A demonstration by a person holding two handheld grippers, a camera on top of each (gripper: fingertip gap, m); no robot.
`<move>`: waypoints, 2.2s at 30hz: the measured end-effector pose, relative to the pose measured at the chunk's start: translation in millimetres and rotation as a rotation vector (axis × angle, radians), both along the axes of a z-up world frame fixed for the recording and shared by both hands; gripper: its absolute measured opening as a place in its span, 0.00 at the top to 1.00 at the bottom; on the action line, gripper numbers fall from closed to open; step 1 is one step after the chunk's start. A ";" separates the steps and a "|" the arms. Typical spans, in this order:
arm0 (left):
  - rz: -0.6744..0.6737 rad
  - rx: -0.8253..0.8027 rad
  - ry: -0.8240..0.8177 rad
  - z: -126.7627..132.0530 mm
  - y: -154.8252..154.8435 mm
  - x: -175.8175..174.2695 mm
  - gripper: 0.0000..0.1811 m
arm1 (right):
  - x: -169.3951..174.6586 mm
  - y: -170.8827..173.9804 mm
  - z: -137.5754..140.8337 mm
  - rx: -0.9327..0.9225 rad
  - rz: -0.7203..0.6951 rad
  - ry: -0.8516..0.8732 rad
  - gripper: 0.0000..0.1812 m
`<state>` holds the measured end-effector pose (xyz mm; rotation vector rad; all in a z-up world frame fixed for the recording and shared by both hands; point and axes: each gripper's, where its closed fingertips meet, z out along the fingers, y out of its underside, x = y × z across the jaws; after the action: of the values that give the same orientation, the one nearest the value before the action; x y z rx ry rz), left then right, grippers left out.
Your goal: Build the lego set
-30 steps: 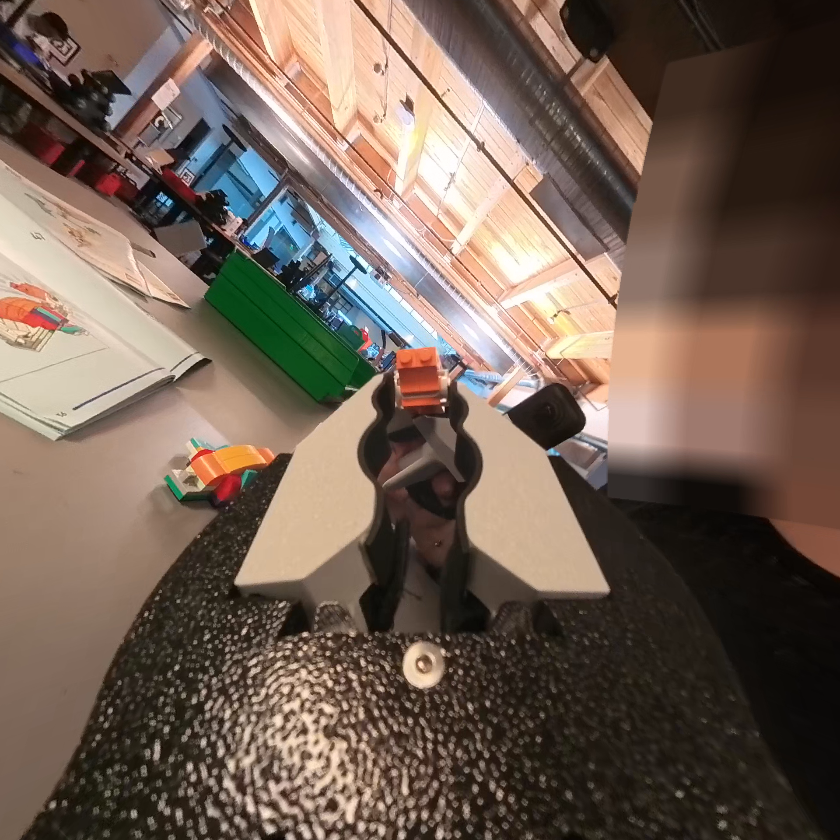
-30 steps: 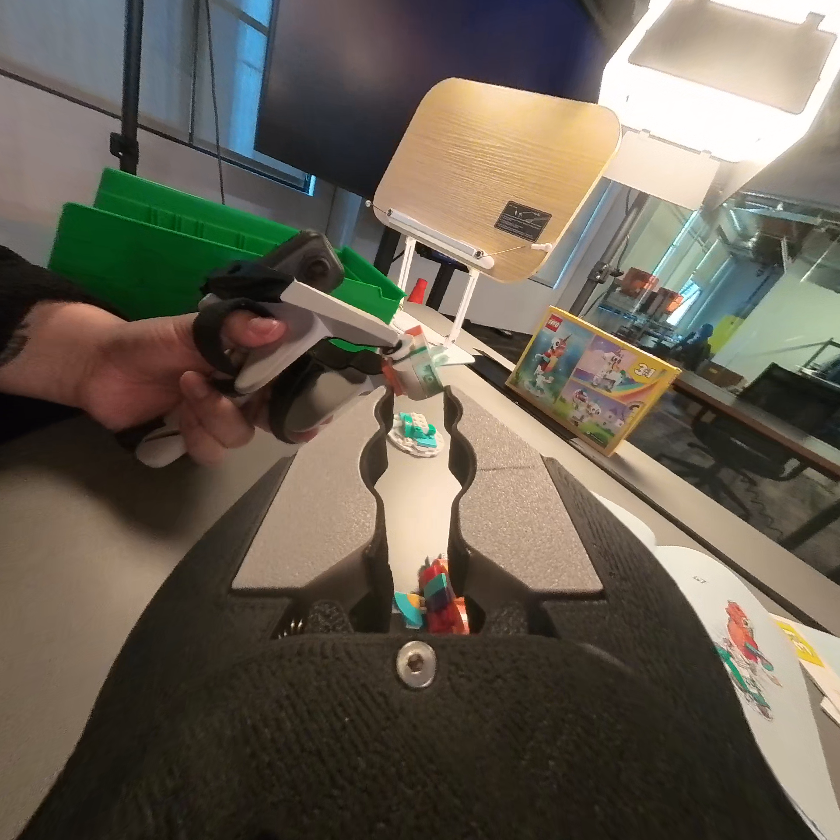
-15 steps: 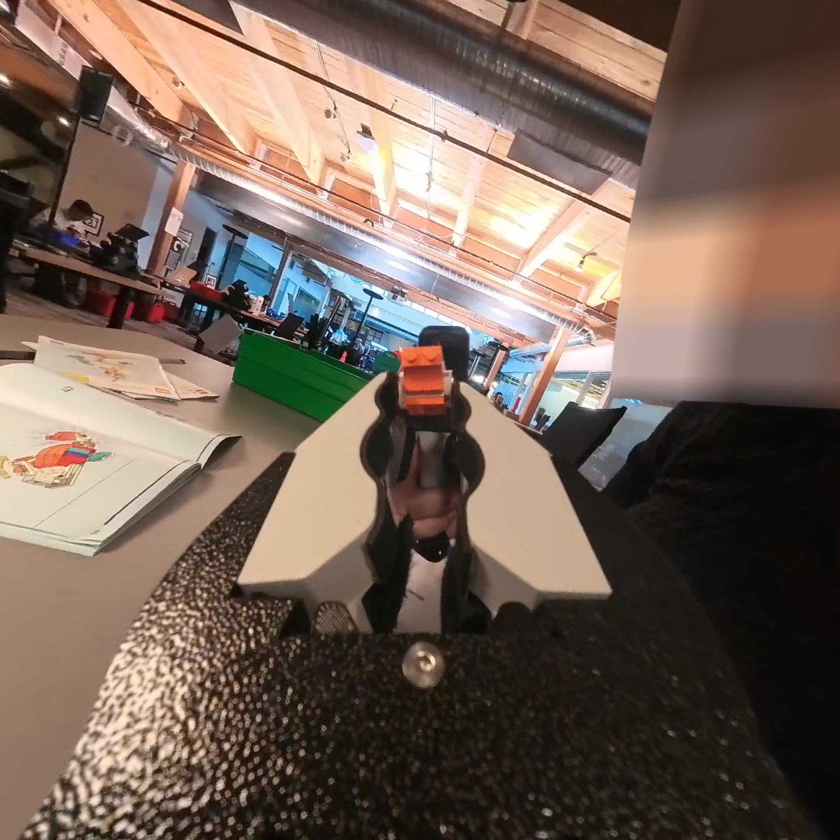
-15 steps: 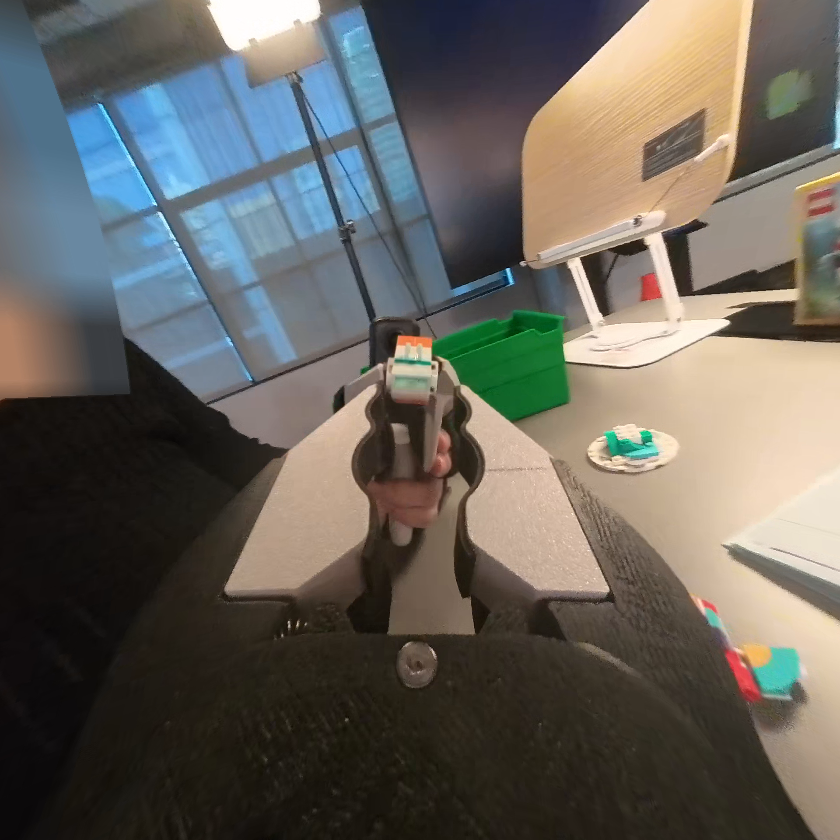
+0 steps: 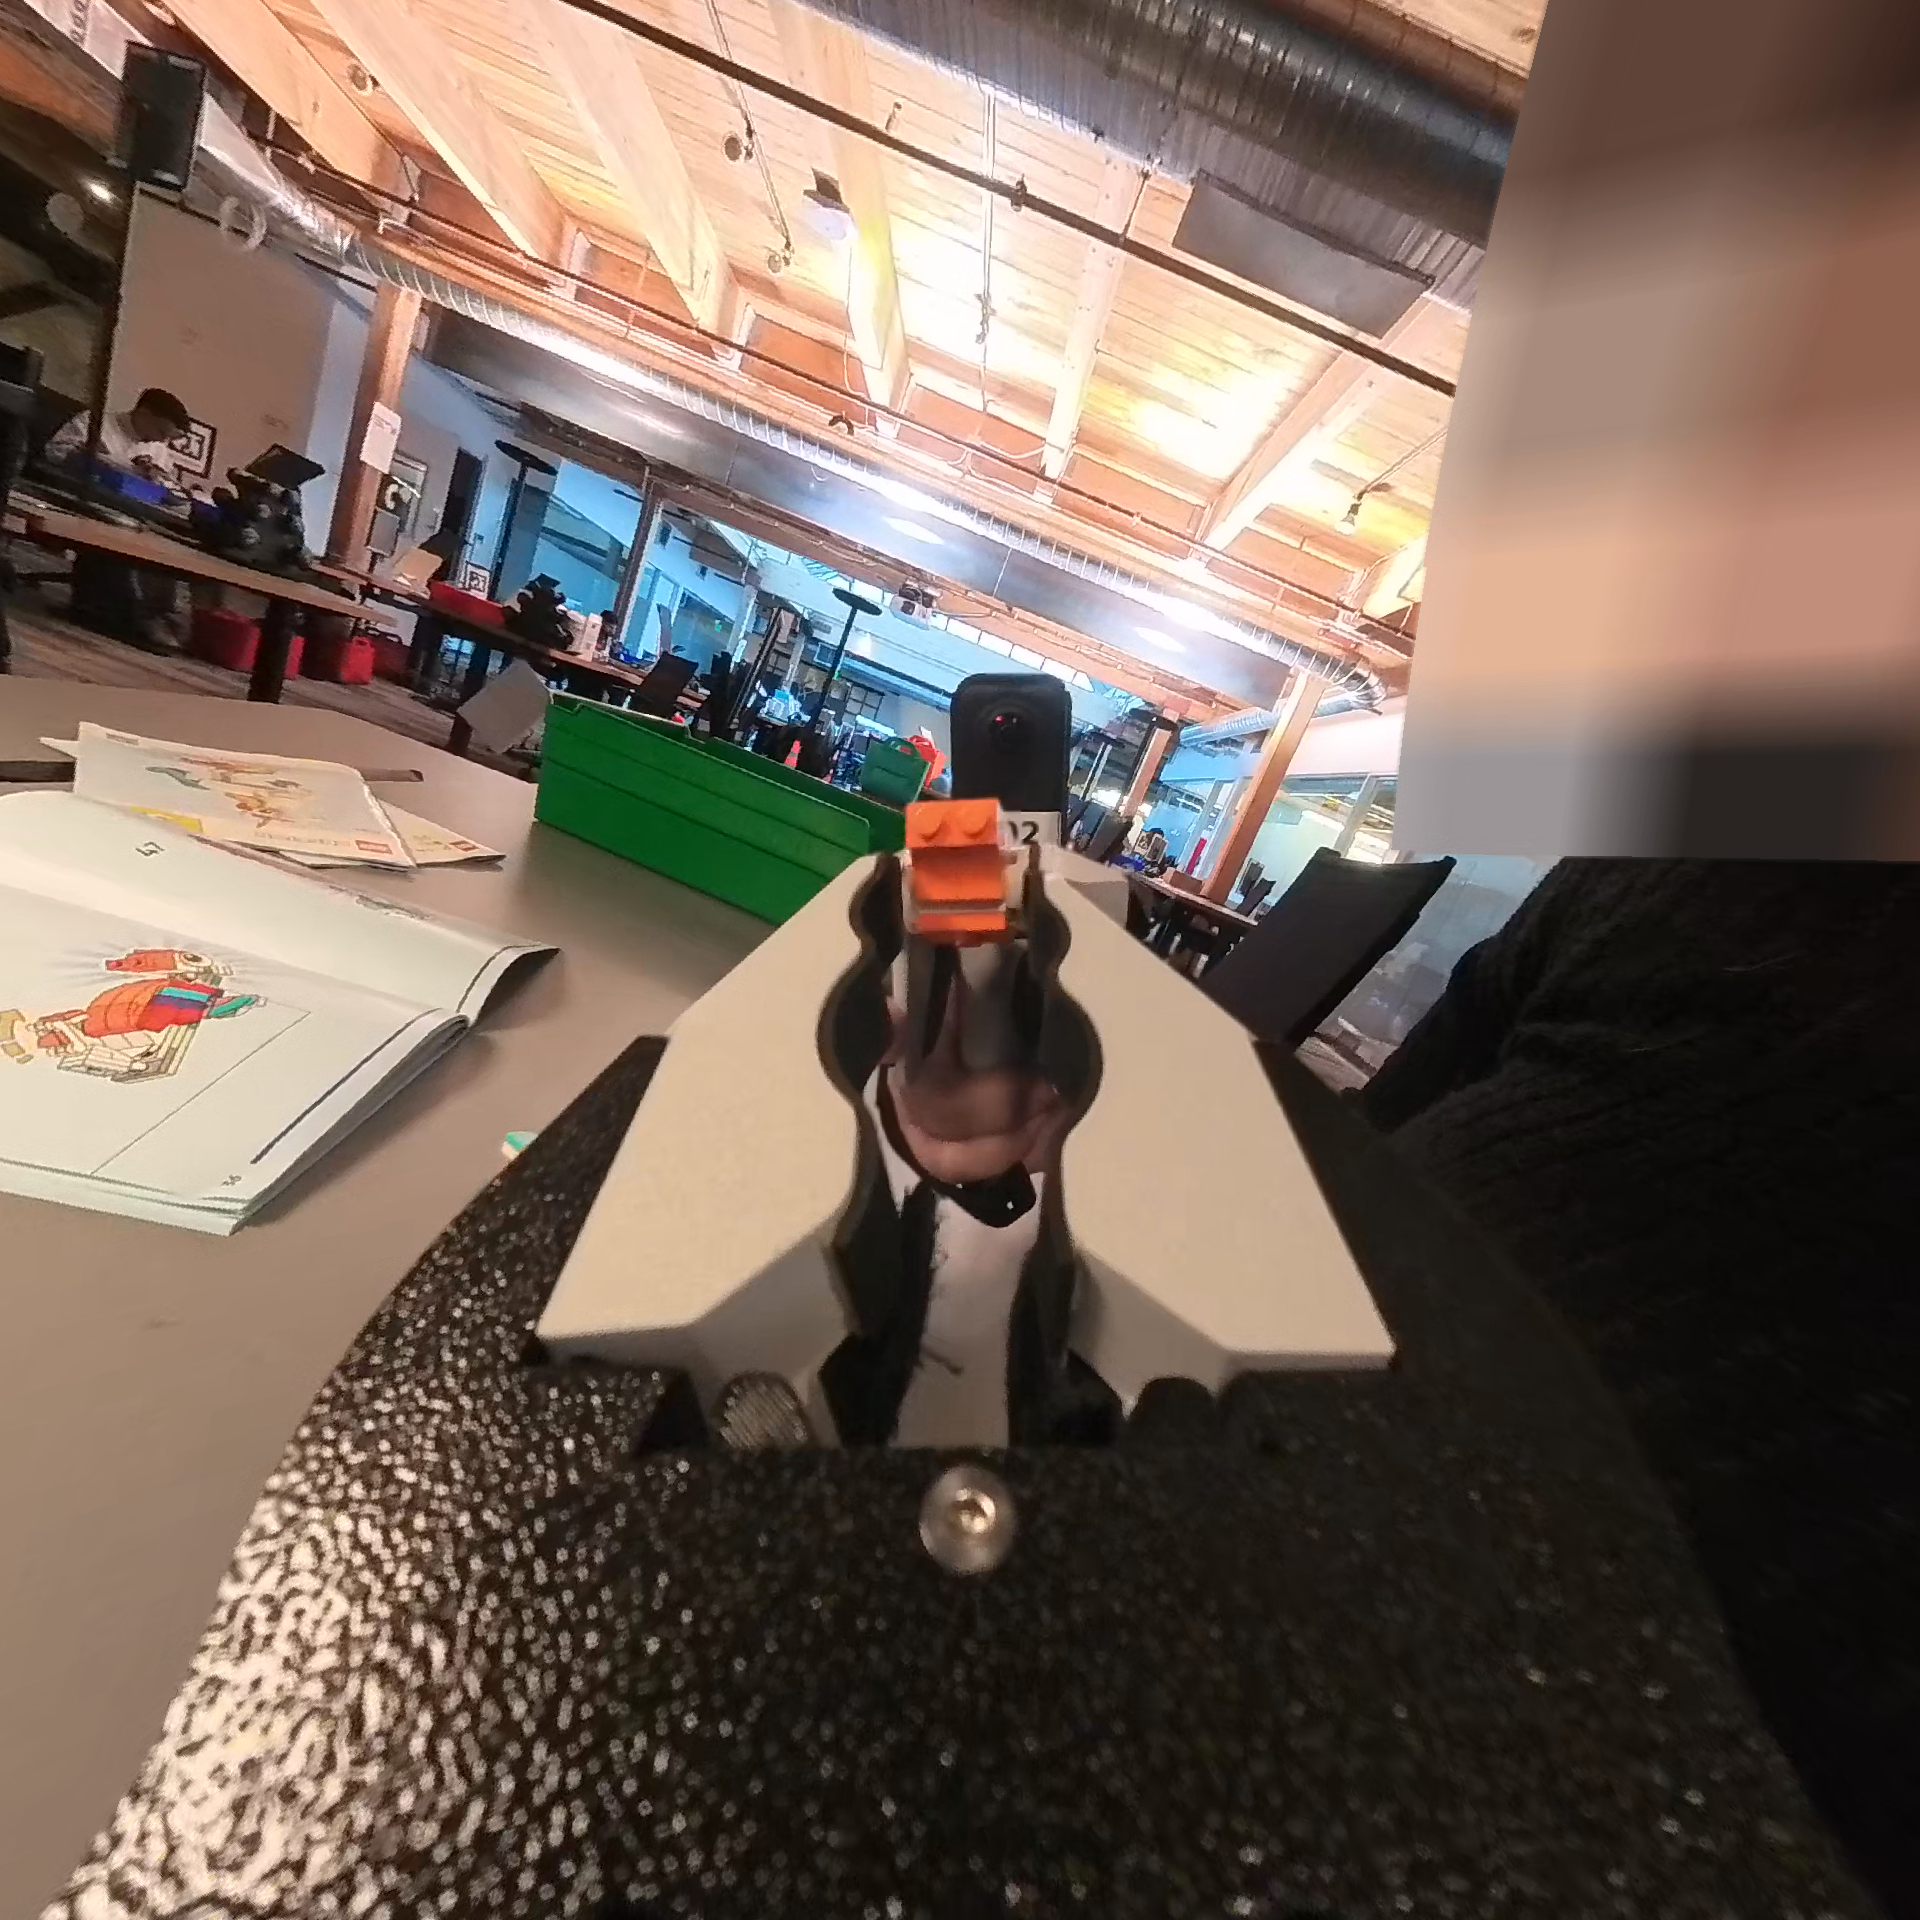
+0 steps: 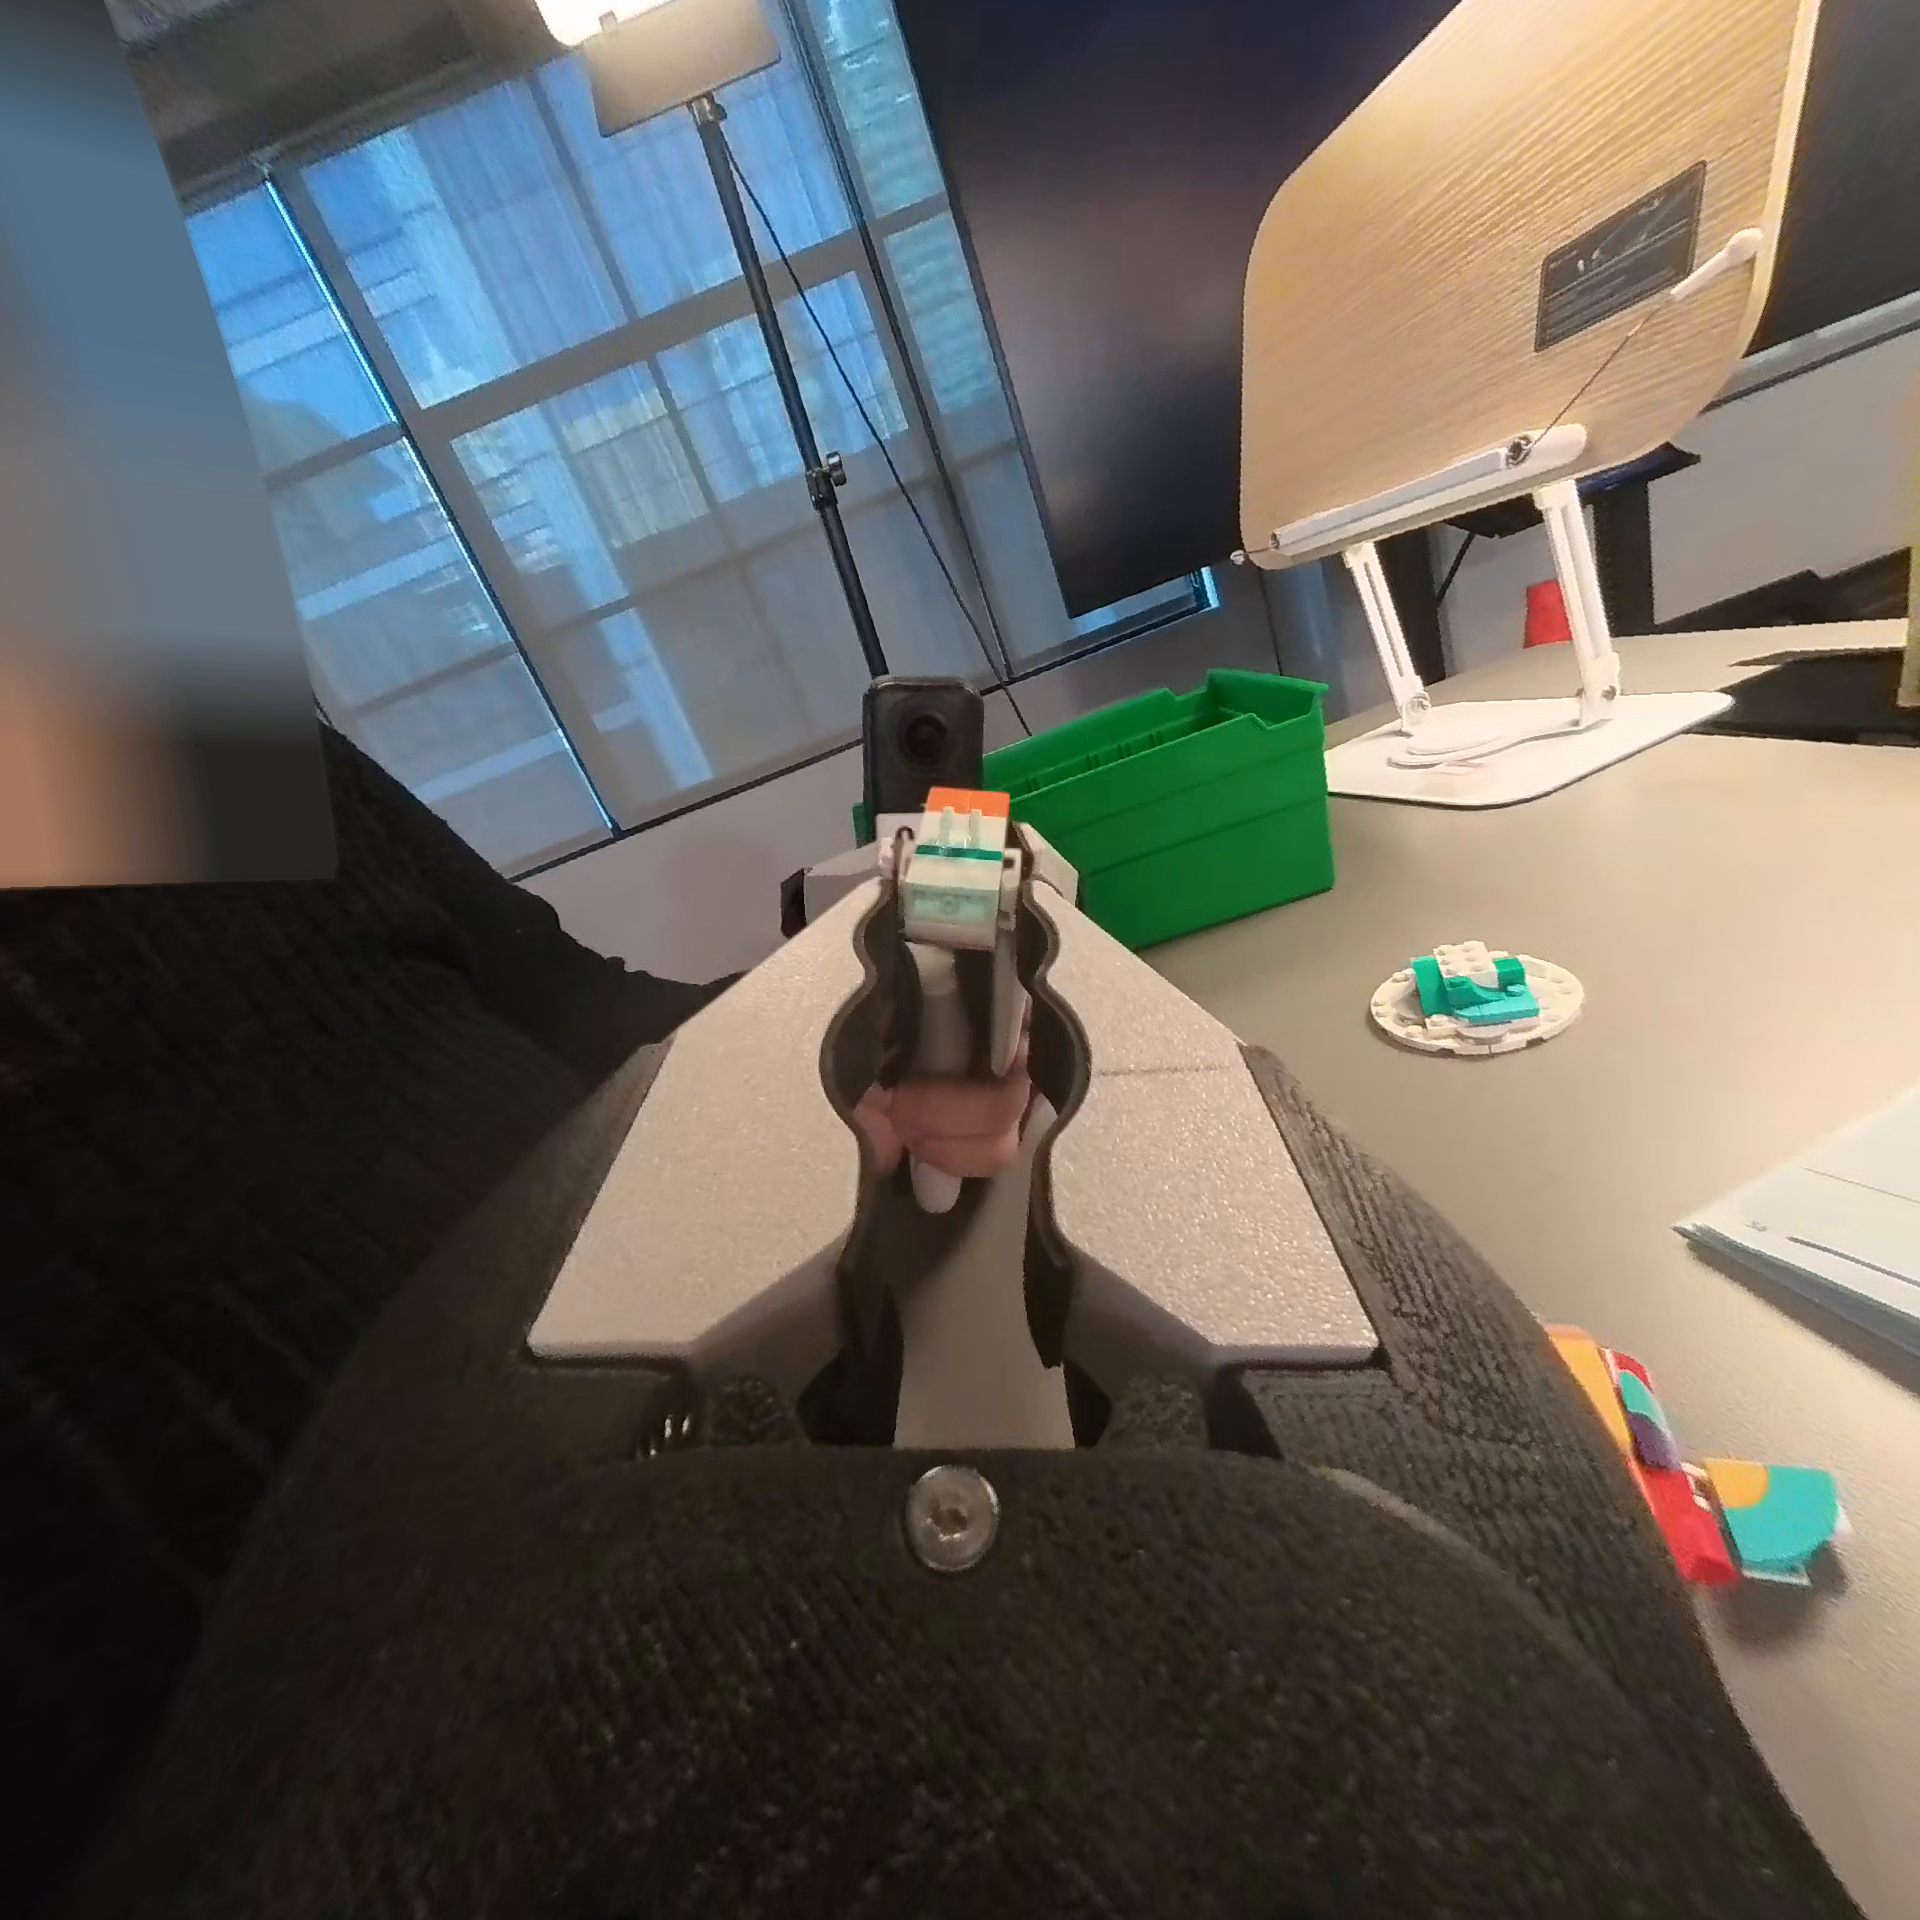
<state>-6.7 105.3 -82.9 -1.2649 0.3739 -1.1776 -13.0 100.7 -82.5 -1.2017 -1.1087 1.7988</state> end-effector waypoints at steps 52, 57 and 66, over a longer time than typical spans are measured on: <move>0.674 0.556 0.856 -10.8 9.9 -8.5 0.82 | -6.4 3.4 -14.2 -0.600 0.227 -0.109 0.89; 0.574 0.533 0.833 -15.4 8.5 -6.6 0.82 | -5.4 3.7 -18.9 -0.549 0.204 -0.143 0.89; 0.472 0.599 0.904 -27.8 3.5 -6.4 0.95 | -0.5 14.8 -21.8 -0.530 0.148 -0.164 0.89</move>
<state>-13.1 108.9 -110.7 -1.1818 0.9438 -0.0101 -13.5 115.5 -104.3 -1.6302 -0.8459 2.2260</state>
